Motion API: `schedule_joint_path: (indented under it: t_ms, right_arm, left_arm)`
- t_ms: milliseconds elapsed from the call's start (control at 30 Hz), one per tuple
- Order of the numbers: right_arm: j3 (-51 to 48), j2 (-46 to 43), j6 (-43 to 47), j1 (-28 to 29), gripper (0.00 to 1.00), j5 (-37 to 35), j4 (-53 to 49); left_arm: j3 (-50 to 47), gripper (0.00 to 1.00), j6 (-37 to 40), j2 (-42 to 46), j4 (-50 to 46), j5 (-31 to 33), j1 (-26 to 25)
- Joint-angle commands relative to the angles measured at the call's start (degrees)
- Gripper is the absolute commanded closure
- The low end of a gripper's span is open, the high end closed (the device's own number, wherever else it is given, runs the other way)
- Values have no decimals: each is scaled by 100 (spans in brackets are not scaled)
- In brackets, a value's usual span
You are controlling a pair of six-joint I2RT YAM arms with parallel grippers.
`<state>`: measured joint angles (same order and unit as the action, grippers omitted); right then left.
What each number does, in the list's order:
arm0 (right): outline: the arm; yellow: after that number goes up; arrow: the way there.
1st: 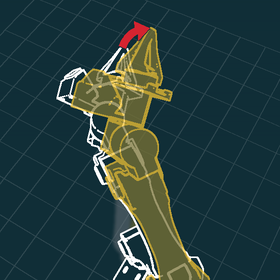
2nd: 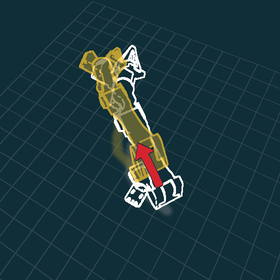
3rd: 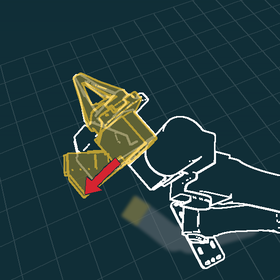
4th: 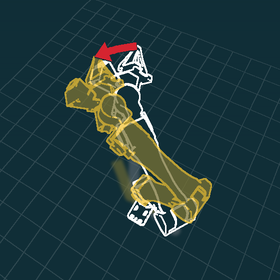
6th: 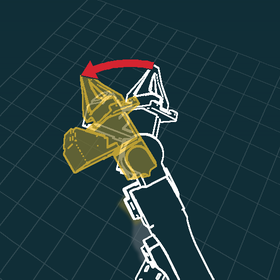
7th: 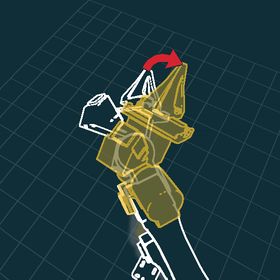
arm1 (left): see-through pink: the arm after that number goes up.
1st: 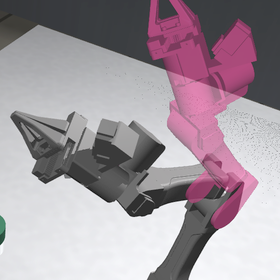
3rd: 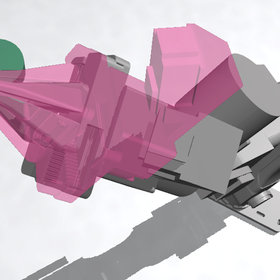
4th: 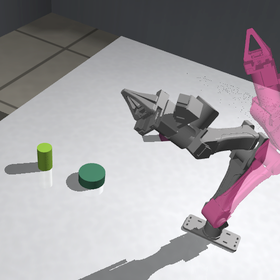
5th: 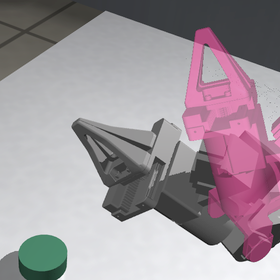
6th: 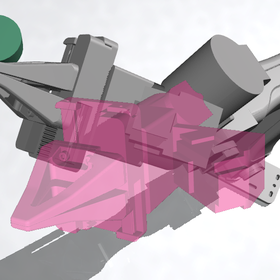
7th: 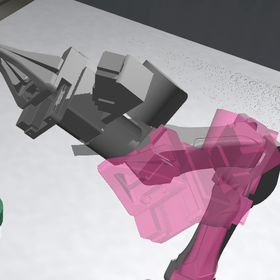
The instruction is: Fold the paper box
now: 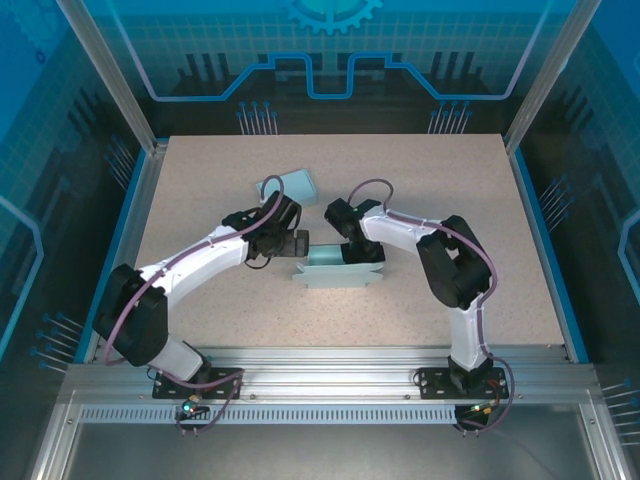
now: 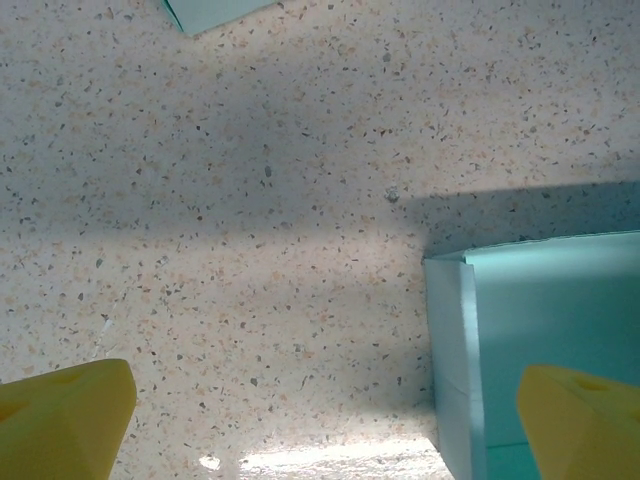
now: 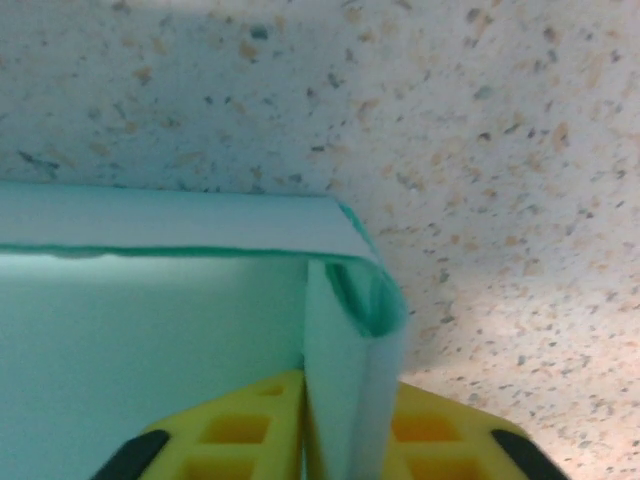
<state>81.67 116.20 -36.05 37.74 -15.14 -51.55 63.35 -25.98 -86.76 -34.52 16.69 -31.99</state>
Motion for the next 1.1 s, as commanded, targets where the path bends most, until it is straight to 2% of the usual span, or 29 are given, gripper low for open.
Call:
schedule_joint_path:
  t_ms: [0,67,167,300,533,667,733,833,933,1067]
  right_arm:
    - [157,364,18,130,86,-608,-582]
    - [340,597,-60,213,88,-1153,-953]
    - [575,987,-180,303,93,-1588,-1359]
    - [743,1397,-300,395,100,-1754,-1536]
    - [1243,2150,-487,612,100,-2016,-2010]
    - [1161,1955,-294,625,100,-1934,-1800]
    - [1123,1746,-118,630,92,-1947,-1674]
    - [1222,1463,182,598,69,-2048,-1651]
    - [1447,1318,401,568,53,-2123,-1786]
    - [1703,989,631,559,42,-2125,-1827]
  left_arm:
    - [28,1,58,256,36,149,27]
    - [28,1,94,289,29,231,34]
    - [27,1,147,300,-8,389,28]
    - [11,1,155,377,-96,753,40]
    - [-119,1,193,658,-190,1520,43]
    - [-204,1,225,739,-190,1568,52]
    - [-235,1,223,774,-186,1548,54]
    - [-271,1,231,863,-205,1539,66]
    - [-314,1,271,971,-174,1442,103]
    - [-384,3,320,1031,-99,1164,195]
